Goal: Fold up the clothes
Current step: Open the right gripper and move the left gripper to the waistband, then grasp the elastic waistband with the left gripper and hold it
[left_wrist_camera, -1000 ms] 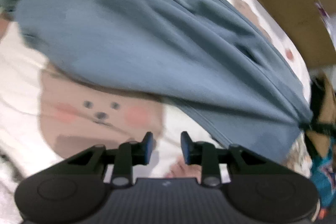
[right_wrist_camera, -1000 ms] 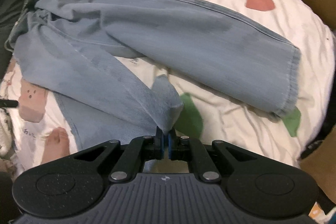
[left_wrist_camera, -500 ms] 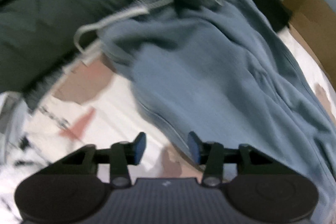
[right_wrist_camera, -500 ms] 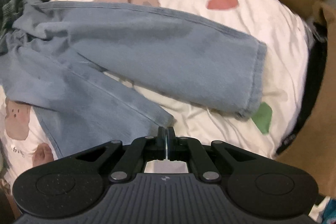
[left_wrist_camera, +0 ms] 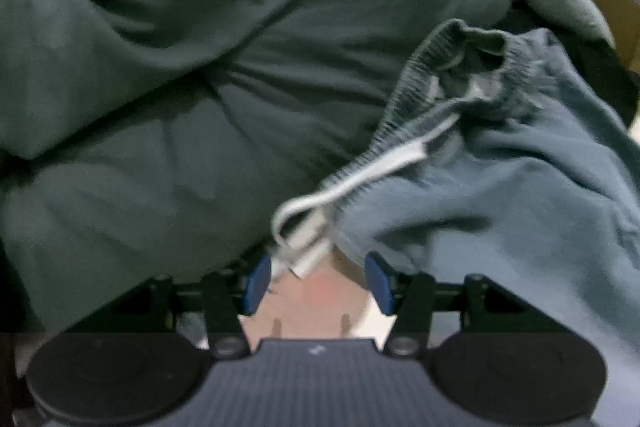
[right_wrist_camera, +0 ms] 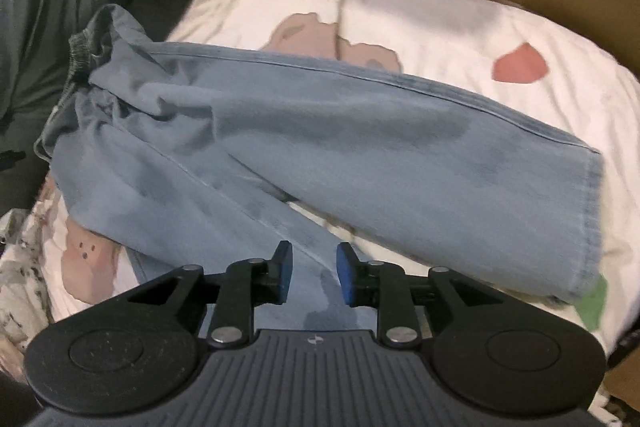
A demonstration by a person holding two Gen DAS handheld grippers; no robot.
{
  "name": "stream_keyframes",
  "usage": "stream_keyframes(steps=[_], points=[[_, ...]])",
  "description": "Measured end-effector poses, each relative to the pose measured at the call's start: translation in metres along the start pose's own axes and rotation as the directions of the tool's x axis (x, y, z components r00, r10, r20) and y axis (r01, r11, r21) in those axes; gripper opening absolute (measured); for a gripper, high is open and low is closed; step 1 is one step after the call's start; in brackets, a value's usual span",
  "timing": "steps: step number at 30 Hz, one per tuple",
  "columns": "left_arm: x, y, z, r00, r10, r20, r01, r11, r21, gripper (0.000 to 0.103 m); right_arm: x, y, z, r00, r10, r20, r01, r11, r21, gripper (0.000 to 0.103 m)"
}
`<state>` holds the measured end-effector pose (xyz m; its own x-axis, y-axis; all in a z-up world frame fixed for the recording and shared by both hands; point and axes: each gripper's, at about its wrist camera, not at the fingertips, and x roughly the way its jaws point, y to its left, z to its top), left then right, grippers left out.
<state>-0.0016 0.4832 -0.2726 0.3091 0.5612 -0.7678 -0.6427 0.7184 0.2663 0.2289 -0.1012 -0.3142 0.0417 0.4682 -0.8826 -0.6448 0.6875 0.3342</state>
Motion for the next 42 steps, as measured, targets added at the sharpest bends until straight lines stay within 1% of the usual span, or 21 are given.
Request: stream_keyframes(steps=[3, 6, 10, 13, 16, 21, 23, 24, 27, 28, 32, 37, 39, 42], points=[[0.021, 0.001, 0.003, 1.000, 0.003, 0.014, -0.003, 1.000, 0.021, 0.055, 0.005, 0.002, -0.002, 0.999, 0.034, -0.003, -0.034, 0.999, -0.016, 0.026], [0.039, 0.000, 0.004, 1.000, 0.019, 0.020, -0.020, 0.999, 0.044, 0.055, 0.012, 0.002, -0.005, 0.998, 0.063, -0.006, -0.063, 0.998, 0.001, 0.026], [0.053, 0.001, 0.009, 1.000, 0.011, 0.025, -0.012, 0.998, 0.058, 0.055, 0.021, 0.010, -0.014, 0.996, 0.062, -0.059, -0.063, 0.998, -0.028, 0.026], [0.064, 0.001, 0.013, 1.000, 0.003, 0.027, -0.005, 0.998, 0.068, 0.057, 0.025, 0.010, -0.021, 0.994, 0.068, -0.083, -0.070, 0.997, -0.024, 0.026], [0.074, 0.001, 0.016, 1.000, -0.003, 0.018, 0.002, 0.997, 0.077, 0.057, 0.029, 0.008, -0.026, 0.992, 0.073, -0.101, -0.074, 0.997, -0.015, 0.026], [0.080, -0.001, 0.020, 0.999, -0.044, 0.026, 0.042, 0.995, 0.094, 0.056, 0.033, 0.010, -0.026, 0.989, 0.093, -0.119, -0.097, 0.995, -0.023, 0.026], [0.082, -0.006, 0.019, 0.997, -0.080, 0.017, 0.078, 0.991, 0.105, 0.054, 0.034, 0.012, -0.024, 0.988, 0.096, -0.121, -0.099, 0.995, -0.025, 0.026], [0.084, -0.011, 0.018, 0.995, -0.094, 0.013, 0.092, 0.988, 0.122, 0.051, 0.035, 0.011, -0.024, 0.988, 0.096, -0.121, -0.099, 0.995, -0.022, 0.026], [0.087, -0.029, 0.016, 0.993, -0.115, 0.008, 0.111, 0.976, 0.186, 0.051, 0.038, 0.011, -0.026, 0.987, 0.097, -0.130, -0.100, 0.995, -0.021, 0.026], [0.089, -0.034, 0.016, 0.993, -0.119, 0.007, 0.115, 0.974, 0.194, 0.051, 0.038, 0.011, -0.026, 0.986, 0.095, -0.134, -0.099, 0.995, -0.024, 0.026], [0.097, -0.049, 0.015, 0.992, -0.129, -0.015, 0.129, 0.975, 0.180, 0.041, 0.040, 0.010, -0.029, 0.985, 0.088, -0.146, -0.094, 0.995, -0.030, 0.026], [0.104, -0.045, 0.010, 0.990, -0.136, -0.034, 0.138, 0.987, 0.084, 0.041, 0.041, 0.005, -0.029, 0.987, 0.076, -0.141, -0.079, 0.997, -0.016, 0.026], [0.104, -0.041, 0.009, 0.988, -0.145, -0.043, 0.147, 0.987, 0.056, 0.038, 0.042, 0.003, -0.029, 0.987, 0.073, -0.141, -0.076, 0.997, -0.013, 0.026], [0.096, -0.037, 0.009, 0.988, -0.147, -0.049, 0.151, 0.986, 0.073, 0.032, 0.042, 0.003, -0.030, 0.987, 0.073, -0.141, -0.076, 0.997, -0.015, 0.026]])
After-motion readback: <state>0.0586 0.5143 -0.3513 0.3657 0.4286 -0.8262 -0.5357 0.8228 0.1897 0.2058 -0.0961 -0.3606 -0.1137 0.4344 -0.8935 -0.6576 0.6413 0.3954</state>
